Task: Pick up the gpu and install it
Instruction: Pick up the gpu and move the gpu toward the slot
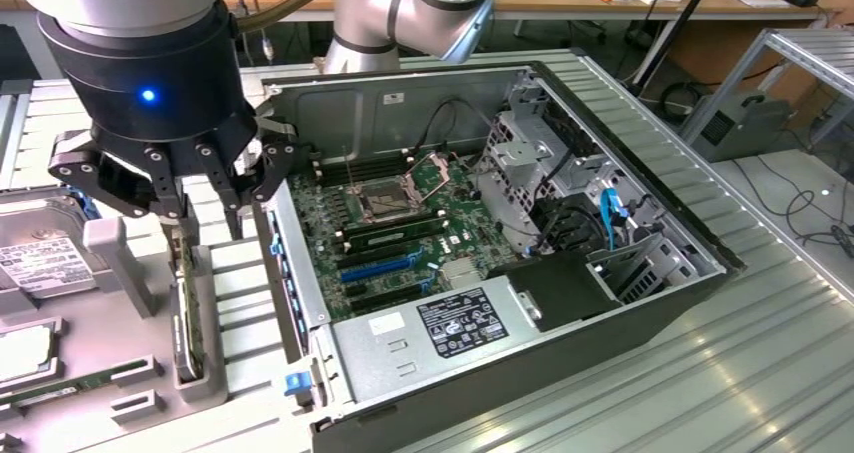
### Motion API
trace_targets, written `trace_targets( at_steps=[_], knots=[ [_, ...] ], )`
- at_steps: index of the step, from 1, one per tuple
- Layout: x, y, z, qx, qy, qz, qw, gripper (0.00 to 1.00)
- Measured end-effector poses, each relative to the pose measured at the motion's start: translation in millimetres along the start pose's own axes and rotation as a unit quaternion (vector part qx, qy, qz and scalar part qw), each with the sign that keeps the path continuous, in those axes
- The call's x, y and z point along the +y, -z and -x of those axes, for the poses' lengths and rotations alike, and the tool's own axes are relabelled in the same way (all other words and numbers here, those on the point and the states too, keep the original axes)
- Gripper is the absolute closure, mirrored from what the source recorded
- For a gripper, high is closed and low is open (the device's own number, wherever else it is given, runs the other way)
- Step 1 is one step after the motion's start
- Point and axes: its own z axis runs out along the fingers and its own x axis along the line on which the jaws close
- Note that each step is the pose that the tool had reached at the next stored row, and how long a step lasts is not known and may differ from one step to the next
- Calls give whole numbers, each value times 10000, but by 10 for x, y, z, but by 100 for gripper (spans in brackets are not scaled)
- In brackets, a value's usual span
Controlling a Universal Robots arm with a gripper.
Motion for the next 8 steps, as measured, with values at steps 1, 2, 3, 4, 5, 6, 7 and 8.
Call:
trace_targets(
  at_steps=[1, 2, 3, 4, 5, 6, 7, 8],
  knots=[
    [0, 0, 0, 0, 0, 0, 10000, 64],
    [0, -1, -7, -1, -1, -1, 10000, 64],
    [-3, -8, -36, -3, 0, -1, 10000, 64],
    [-6, -18, -66, -3, 0, -1, 10000, 64],
    [-8, -34, -94, -4, 0, 0, 10000, 64],
    [-11, -45, -115, -3, 0, 0, 10000, 64],
    [-12, -54, -133, -3, 0, -1, 10000, 64],
    [-15, -66, -155, -4, 0, -1, 10000, 64]
  ],
)
